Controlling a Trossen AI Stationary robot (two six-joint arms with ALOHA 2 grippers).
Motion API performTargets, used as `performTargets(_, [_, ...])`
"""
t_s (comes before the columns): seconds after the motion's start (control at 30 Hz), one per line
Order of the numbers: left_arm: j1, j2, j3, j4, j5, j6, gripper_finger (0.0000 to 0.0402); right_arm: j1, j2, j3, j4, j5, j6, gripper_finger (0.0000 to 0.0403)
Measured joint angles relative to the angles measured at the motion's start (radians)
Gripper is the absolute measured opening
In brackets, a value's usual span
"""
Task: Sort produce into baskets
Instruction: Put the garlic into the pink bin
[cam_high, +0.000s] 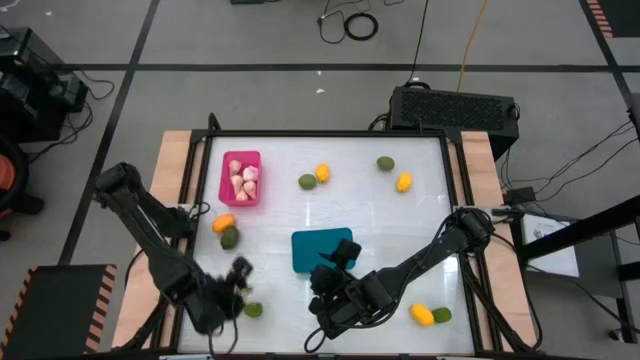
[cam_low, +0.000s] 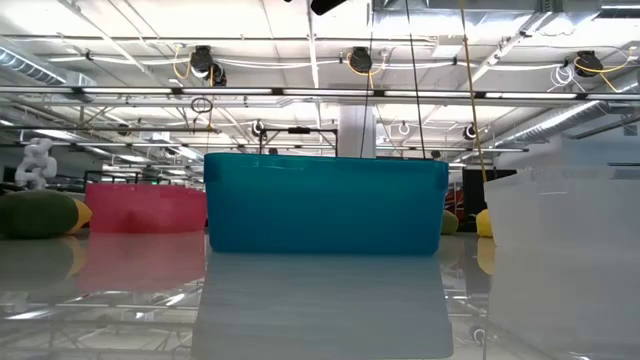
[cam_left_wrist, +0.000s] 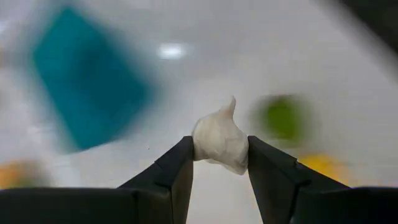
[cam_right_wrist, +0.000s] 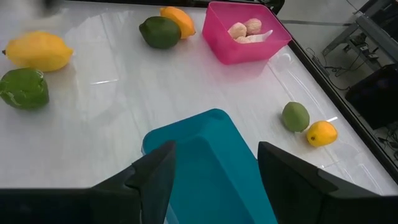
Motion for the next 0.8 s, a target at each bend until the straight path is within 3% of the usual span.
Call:
performTargets(0.13, [0.072,-0.097,0.002,-0.133,-0.282,0.033,0.0143,-0.011,0.000,0.000,0.046,0.008,-0.004,0.0219])
performTargets(0.23, [0.175,-0.158,0.001,-0.236,-0.365,0.049,0.0143,-0.029,0.000,0.000,0.090,0.010,-0.032,0.0219])
performTargets(0.4, [0.423,-0.251,-0.002,-0.347,-0.372,0.057,0.0143,-0.049,0.026,0.000,0.105,0.004,-0.102,0.0219])
performTargets(0.57, [0.693,-0.322,-0.002,-0.328,-0.342,0.156,0.0143,-0.062,0.039,-0.001,0.101,-0.002,-0.113,0.0219])
performTargets(0.8, [1.063,-0.337,-0.031,-0.240,-0.113,0.260,0.0143,-0.069,0.047,-0.001,0.103,-0.001,-0.117,0.0219])
